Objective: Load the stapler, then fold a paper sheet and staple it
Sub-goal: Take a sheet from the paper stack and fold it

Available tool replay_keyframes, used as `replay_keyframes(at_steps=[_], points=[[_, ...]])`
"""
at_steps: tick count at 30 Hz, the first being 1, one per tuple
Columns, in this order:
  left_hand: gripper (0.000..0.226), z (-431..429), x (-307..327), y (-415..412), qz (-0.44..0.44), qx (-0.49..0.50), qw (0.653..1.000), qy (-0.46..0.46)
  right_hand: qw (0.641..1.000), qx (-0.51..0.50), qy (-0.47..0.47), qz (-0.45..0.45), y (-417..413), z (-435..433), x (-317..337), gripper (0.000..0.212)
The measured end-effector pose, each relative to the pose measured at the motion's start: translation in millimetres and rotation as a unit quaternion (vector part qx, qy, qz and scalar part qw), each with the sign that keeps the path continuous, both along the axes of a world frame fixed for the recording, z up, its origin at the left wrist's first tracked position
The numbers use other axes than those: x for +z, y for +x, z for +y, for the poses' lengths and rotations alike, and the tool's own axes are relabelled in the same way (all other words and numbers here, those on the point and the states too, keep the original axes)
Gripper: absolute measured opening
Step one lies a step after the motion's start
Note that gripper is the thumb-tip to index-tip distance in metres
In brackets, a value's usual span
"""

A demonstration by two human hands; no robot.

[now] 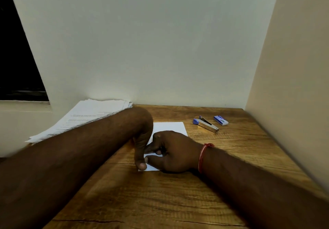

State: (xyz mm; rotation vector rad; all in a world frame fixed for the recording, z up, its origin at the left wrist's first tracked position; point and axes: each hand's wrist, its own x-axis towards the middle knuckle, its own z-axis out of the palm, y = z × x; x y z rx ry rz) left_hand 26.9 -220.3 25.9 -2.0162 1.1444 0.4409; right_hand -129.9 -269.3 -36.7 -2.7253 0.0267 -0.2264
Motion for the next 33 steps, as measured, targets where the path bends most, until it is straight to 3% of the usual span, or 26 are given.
replay_keyframes(at_steps=[5,9,11,12,13,15,17,20,24,25,27,31,33], points=[[0.115,30,6,-3,0.079,0.054,0.990,-0.102,1.000,-0.009,-0.026,-0.007,0,0,-2,0.030],[0.141,58,-2,20,0.172,0.103,0.947,-0.251,1.000,-0.004,-0.021,-0.016,-2,-1,-1,0.023],[0.145,72,-7,33,0.235,0.148,0.895,-0.350,1.000,-0.010,-0.019,-0.004,-3,-4,0,0.007],[0.137,77,-9,38,0.255,0.161,0.870,-0.390,1.000,-0.020,-0.015,0.006,-3,-5,1,0.008],[0.120,77,-12,42,0.255,0.165,0.853,-0.423,0.999,-0.028,-0.012,0.015,-2,-7,0,0.015],[0.073,72,-19,49,0.222,0.161,0.819,-0.504,0.999,-0.032,-0.017,0.021,1,-9,0,0.049],[0.053,64,-25,46,0.217,0.173,0.773,-0.571,0.999,-0.040,-0.016,0.022,1,-10,0,0.060],[0.047,54,-27,34,0.310,0.242,0.683,-0.616,0.999,-0.040,-0.001,0.027,1,-10,0,0.057],[0.051,52,-26,27,0.464,0.342,0.510,-0.638,0.999,-0.048,0.007,0.020,-1,-8,0,0.057],[0.048,53,-27,29,0.477,0.349,0.492,-0.639,0.998,-0.050,0.009,0.020,-1,-7,0,0.058],[0.044,55,-33,36,0.473,0.340,0.512,-0.631,0.998,-0.054,0.015,0.022,0,-8,0,0.059],[0.020,55,-41,40,0.419,0.248,0.634,-0.601,0.998,-0.051,0.019,0.014,-2,-9,2,0.054],[0.010,55,-41,38,0.414,0.202,0.645,-0.610,0.995,-0.075,0.004,-0.063,-3,-12,5,0.053]])
